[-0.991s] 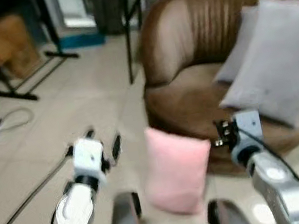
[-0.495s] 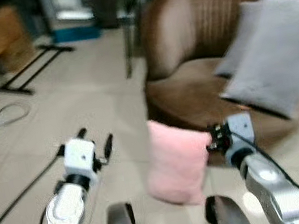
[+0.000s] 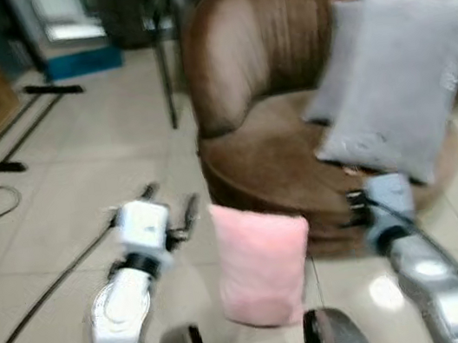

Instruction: Move the pillow to the sofa from floor

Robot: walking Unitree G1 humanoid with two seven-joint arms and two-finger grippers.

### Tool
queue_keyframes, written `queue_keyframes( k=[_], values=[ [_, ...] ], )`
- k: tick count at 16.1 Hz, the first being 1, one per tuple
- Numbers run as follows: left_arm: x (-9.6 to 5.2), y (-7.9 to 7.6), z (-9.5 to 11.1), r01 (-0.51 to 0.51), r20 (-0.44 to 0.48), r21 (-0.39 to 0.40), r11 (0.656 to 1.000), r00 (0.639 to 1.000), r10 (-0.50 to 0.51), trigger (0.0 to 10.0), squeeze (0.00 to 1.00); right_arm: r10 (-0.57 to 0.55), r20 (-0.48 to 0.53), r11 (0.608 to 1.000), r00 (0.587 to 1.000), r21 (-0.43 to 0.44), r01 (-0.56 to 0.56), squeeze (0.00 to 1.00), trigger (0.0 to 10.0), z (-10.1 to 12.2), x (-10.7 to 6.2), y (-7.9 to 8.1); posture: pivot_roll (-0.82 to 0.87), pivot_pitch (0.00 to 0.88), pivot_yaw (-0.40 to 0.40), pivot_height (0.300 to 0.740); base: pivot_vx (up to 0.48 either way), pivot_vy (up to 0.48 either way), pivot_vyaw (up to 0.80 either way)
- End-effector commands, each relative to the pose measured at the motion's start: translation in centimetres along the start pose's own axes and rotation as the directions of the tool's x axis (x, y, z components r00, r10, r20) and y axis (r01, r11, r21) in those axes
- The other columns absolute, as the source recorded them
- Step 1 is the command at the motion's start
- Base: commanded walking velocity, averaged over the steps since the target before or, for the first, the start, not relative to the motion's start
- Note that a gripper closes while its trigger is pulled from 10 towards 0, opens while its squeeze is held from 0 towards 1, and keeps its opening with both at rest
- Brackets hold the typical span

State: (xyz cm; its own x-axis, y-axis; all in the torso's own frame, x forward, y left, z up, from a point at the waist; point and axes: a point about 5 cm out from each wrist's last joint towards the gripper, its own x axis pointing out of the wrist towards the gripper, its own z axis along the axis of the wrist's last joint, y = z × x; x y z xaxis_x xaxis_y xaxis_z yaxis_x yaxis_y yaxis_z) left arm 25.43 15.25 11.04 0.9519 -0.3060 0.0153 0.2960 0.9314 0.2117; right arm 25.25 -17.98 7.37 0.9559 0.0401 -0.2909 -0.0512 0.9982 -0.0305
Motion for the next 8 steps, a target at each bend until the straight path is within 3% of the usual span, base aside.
queue_keyframes(
  k=[1, 8],
  values=[
    [-0.45, 0.95, -0.61, -0.027, -0.034, 0.013, 1.000, 0.999, 0.028, 10.0, 0.00, 0.047, 0.030, 0.999, 0.998, 0.000, -0.047, 0.00, 10.0, 0.60, 0.22, 1.33, 0.01, 0.000, -0.024, 0.580, 0.285, 0.000, 0.00],
    [-0.31, 1.03, -0.60, -0.016, -0.032, 0.010, 1.000, 0.999, 0.016, 10.0, 0.00, 0.046, 0.039, 0.999, 0.998, -0.013, -0.046, 0.00, 10.0, 0.77, 0.38, 1.49, 0.01, 0.000, -0.020, 0.580, 0.291, 0.000, 0.00]
  ],
)
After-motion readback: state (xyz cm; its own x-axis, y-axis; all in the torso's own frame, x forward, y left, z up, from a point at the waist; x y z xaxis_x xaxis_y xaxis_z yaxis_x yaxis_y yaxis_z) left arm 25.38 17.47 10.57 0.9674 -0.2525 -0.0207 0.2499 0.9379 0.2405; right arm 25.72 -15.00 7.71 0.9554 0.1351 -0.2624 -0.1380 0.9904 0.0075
